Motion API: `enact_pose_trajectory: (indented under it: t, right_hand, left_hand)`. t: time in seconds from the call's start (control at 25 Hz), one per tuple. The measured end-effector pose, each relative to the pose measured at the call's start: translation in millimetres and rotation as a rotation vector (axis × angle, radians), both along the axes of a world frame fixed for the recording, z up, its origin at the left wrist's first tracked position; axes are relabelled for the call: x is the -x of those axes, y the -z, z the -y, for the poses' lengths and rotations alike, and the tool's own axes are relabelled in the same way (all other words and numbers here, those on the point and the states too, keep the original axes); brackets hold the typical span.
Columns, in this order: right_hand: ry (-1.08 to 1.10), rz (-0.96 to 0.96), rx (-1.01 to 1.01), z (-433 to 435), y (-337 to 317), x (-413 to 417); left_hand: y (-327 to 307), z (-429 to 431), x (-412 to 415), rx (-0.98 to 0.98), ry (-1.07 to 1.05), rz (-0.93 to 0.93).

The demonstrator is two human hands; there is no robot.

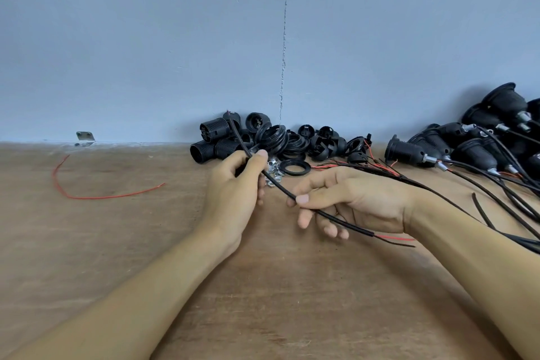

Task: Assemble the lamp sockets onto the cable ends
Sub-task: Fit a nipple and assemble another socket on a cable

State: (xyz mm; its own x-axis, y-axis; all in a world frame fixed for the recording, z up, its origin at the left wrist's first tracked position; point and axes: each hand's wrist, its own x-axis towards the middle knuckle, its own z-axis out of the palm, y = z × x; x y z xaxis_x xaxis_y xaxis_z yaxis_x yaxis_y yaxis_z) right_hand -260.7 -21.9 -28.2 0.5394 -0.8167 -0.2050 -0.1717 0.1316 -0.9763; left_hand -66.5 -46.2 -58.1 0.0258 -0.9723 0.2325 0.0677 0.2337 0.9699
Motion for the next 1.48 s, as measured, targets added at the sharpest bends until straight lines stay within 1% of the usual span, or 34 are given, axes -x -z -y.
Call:
enact_pose_trajectory:
  t: [0.08,0.16,0.2,0.28,0.36,0.44,0.52,0.6,0.64,0.68,0.76,0.84,0.96,1.2,1.36,1.48]
  right_hand:
    - [-0.046,0.073,-0.001,-0.4,-0.4,-0.8]
    - [-0.005,0.162,0.029,-0.2,-1.5,-3.0]
    - [0.036,0.164,0.085,-0.1,-0.7,-4.9]
    - [0.136,0.051,0.278,-0.7,4.2,-11.0]
    - [0.21,-0.029,0.44,-2.8,9.3,-19.1]
    - [0.299,-0.009,0.542,-3.5,10.9,-22.9]
    - [0.473,0.021,0.617,-0.7,8.5,-20.4]
    - [0.665,0.086,0.614,3.3,5.2,-13.7]
    - [0.725,0.136,0.59,4.3,3.3,-11.1]
    - [0.763,0.182,0.566,4.7,1.7,-9.8]
    - [0.813,0.216,0.565,4.5,-0.2,-7.8]
    - [0.862,0.212,0.604,4.2,-1.5,-5.8]
    - [0.897,0.157,0.66,3.6,-3.0,-3.1]
    - [0.874,-0.116,0.823,-2.2,1.5,-9.2]
    - [0.926,-0.122,0.848,-2.3,-0.6,-7.5]
    - [0.907,-0.137,0.871,-3.0,-0.8,-7.1]
  left_hand:
    - [-3.6,-0.1,1.7,-0.095,0.039,-0.136]
    - [-8.0,-0.5,3.6,-0.198,0.102,-0.286]
    - [-8.7,-1.5,4.6,-0.232,0.146,-0.327]
    - [-6.4,-5.4,9.0,-0.253,0.23,-0.306]
    - [-2.1,-8.2,13.1,-0.209,0.246,-0.186]
    - [-0.7,-9.8,12.8,-0.109,0.207,-0.052]
    - [0.3,-11.5,7.8,0.022,0.166,0.161]
    - [3.9,-12.6,5.4,0.105,0.137,0.442]
    - [6.0,-12.4,6.0,0.118,0.133,0.538]
    - [7.4,-12.2,6.6,0.122,0.132,0.571]
    - [9.1,-9.8,6.3,0.137,0.12,0.53]
    - [9.9,-6.2,3.9,0.116,0.087,0.444]
    - [12.6,-1.5,1.6,0.067,0.071,0.35]
    - [14.7,-1.8,1.0,0.146,0.088,0.337]
    - [13.5,-2.7,1.6,0.173,0.071,0.362]
    - [13.5,-2.3,0.9,0.205,0.053,0.364]
